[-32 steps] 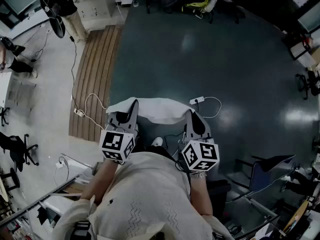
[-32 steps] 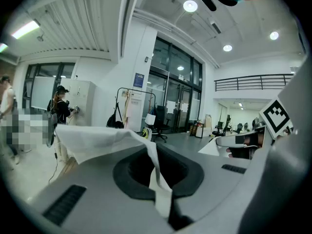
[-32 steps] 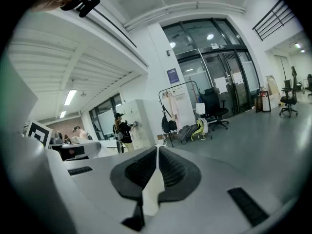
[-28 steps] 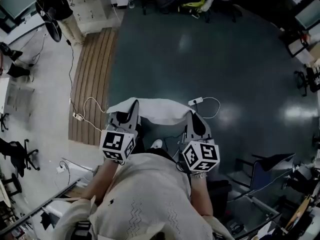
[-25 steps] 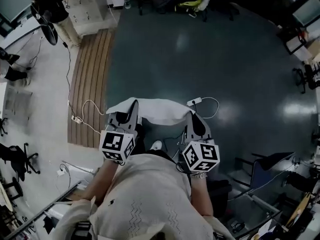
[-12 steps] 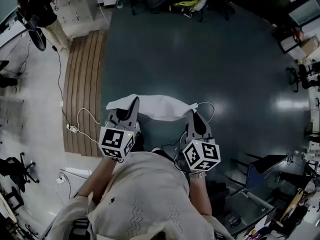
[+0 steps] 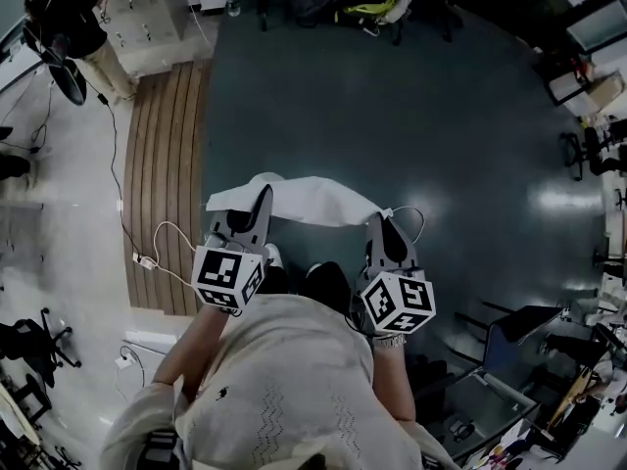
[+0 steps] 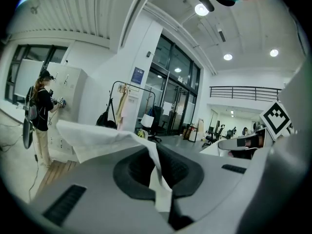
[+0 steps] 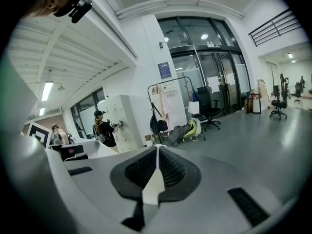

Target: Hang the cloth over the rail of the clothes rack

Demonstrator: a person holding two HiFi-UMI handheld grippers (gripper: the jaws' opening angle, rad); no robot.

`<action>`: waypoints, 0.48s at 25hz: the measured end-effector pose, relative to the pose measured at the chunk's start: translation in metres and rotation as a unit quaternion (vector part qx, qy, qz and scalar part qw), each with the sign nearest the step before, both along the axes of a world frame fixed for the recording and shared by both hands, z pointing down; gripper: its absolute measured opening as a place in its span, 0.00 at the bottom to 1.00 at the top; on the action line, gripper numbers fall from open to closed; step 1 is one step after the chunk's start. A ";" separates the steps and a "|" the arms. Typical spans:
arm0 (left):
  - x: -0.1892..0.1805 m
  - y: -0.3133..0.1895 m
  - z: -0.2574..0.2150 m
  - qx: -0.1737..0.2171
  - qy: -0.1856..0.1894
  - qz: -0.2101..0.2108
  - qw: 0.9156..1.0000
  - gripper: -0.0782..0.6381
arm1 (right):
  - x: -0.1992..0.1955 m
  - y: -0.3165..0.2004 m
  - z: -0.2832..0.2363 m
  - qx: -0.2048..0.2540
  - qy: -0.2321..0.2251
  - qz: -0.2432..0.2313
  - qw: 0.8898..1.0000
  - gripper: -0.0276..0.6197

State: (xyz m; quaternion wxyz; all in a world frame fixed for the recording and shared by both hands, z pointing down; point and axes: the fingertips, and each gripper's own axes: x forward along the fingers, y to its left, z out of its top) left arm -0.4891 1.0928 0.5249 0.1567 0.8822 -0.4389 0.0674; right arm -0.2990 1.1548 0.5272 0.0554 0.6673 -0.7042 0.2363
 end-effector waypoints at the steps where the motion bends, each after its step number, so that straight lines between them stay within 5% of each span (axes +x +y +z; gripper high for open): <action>1: -0.001 -0.003 0.002 -0.003 0.001 0.000 1.000 0.13 | 0.000 -0.003 0.001 -0.002 -0.001 0.003 1.000 0.08; 12: 0.027 -0.049 0.009 -0.017 -0.018 -0.008 1.000 0.13 | 0.042 -0.059 0.009 -0.005 -0.018 0.007 1.000 0.08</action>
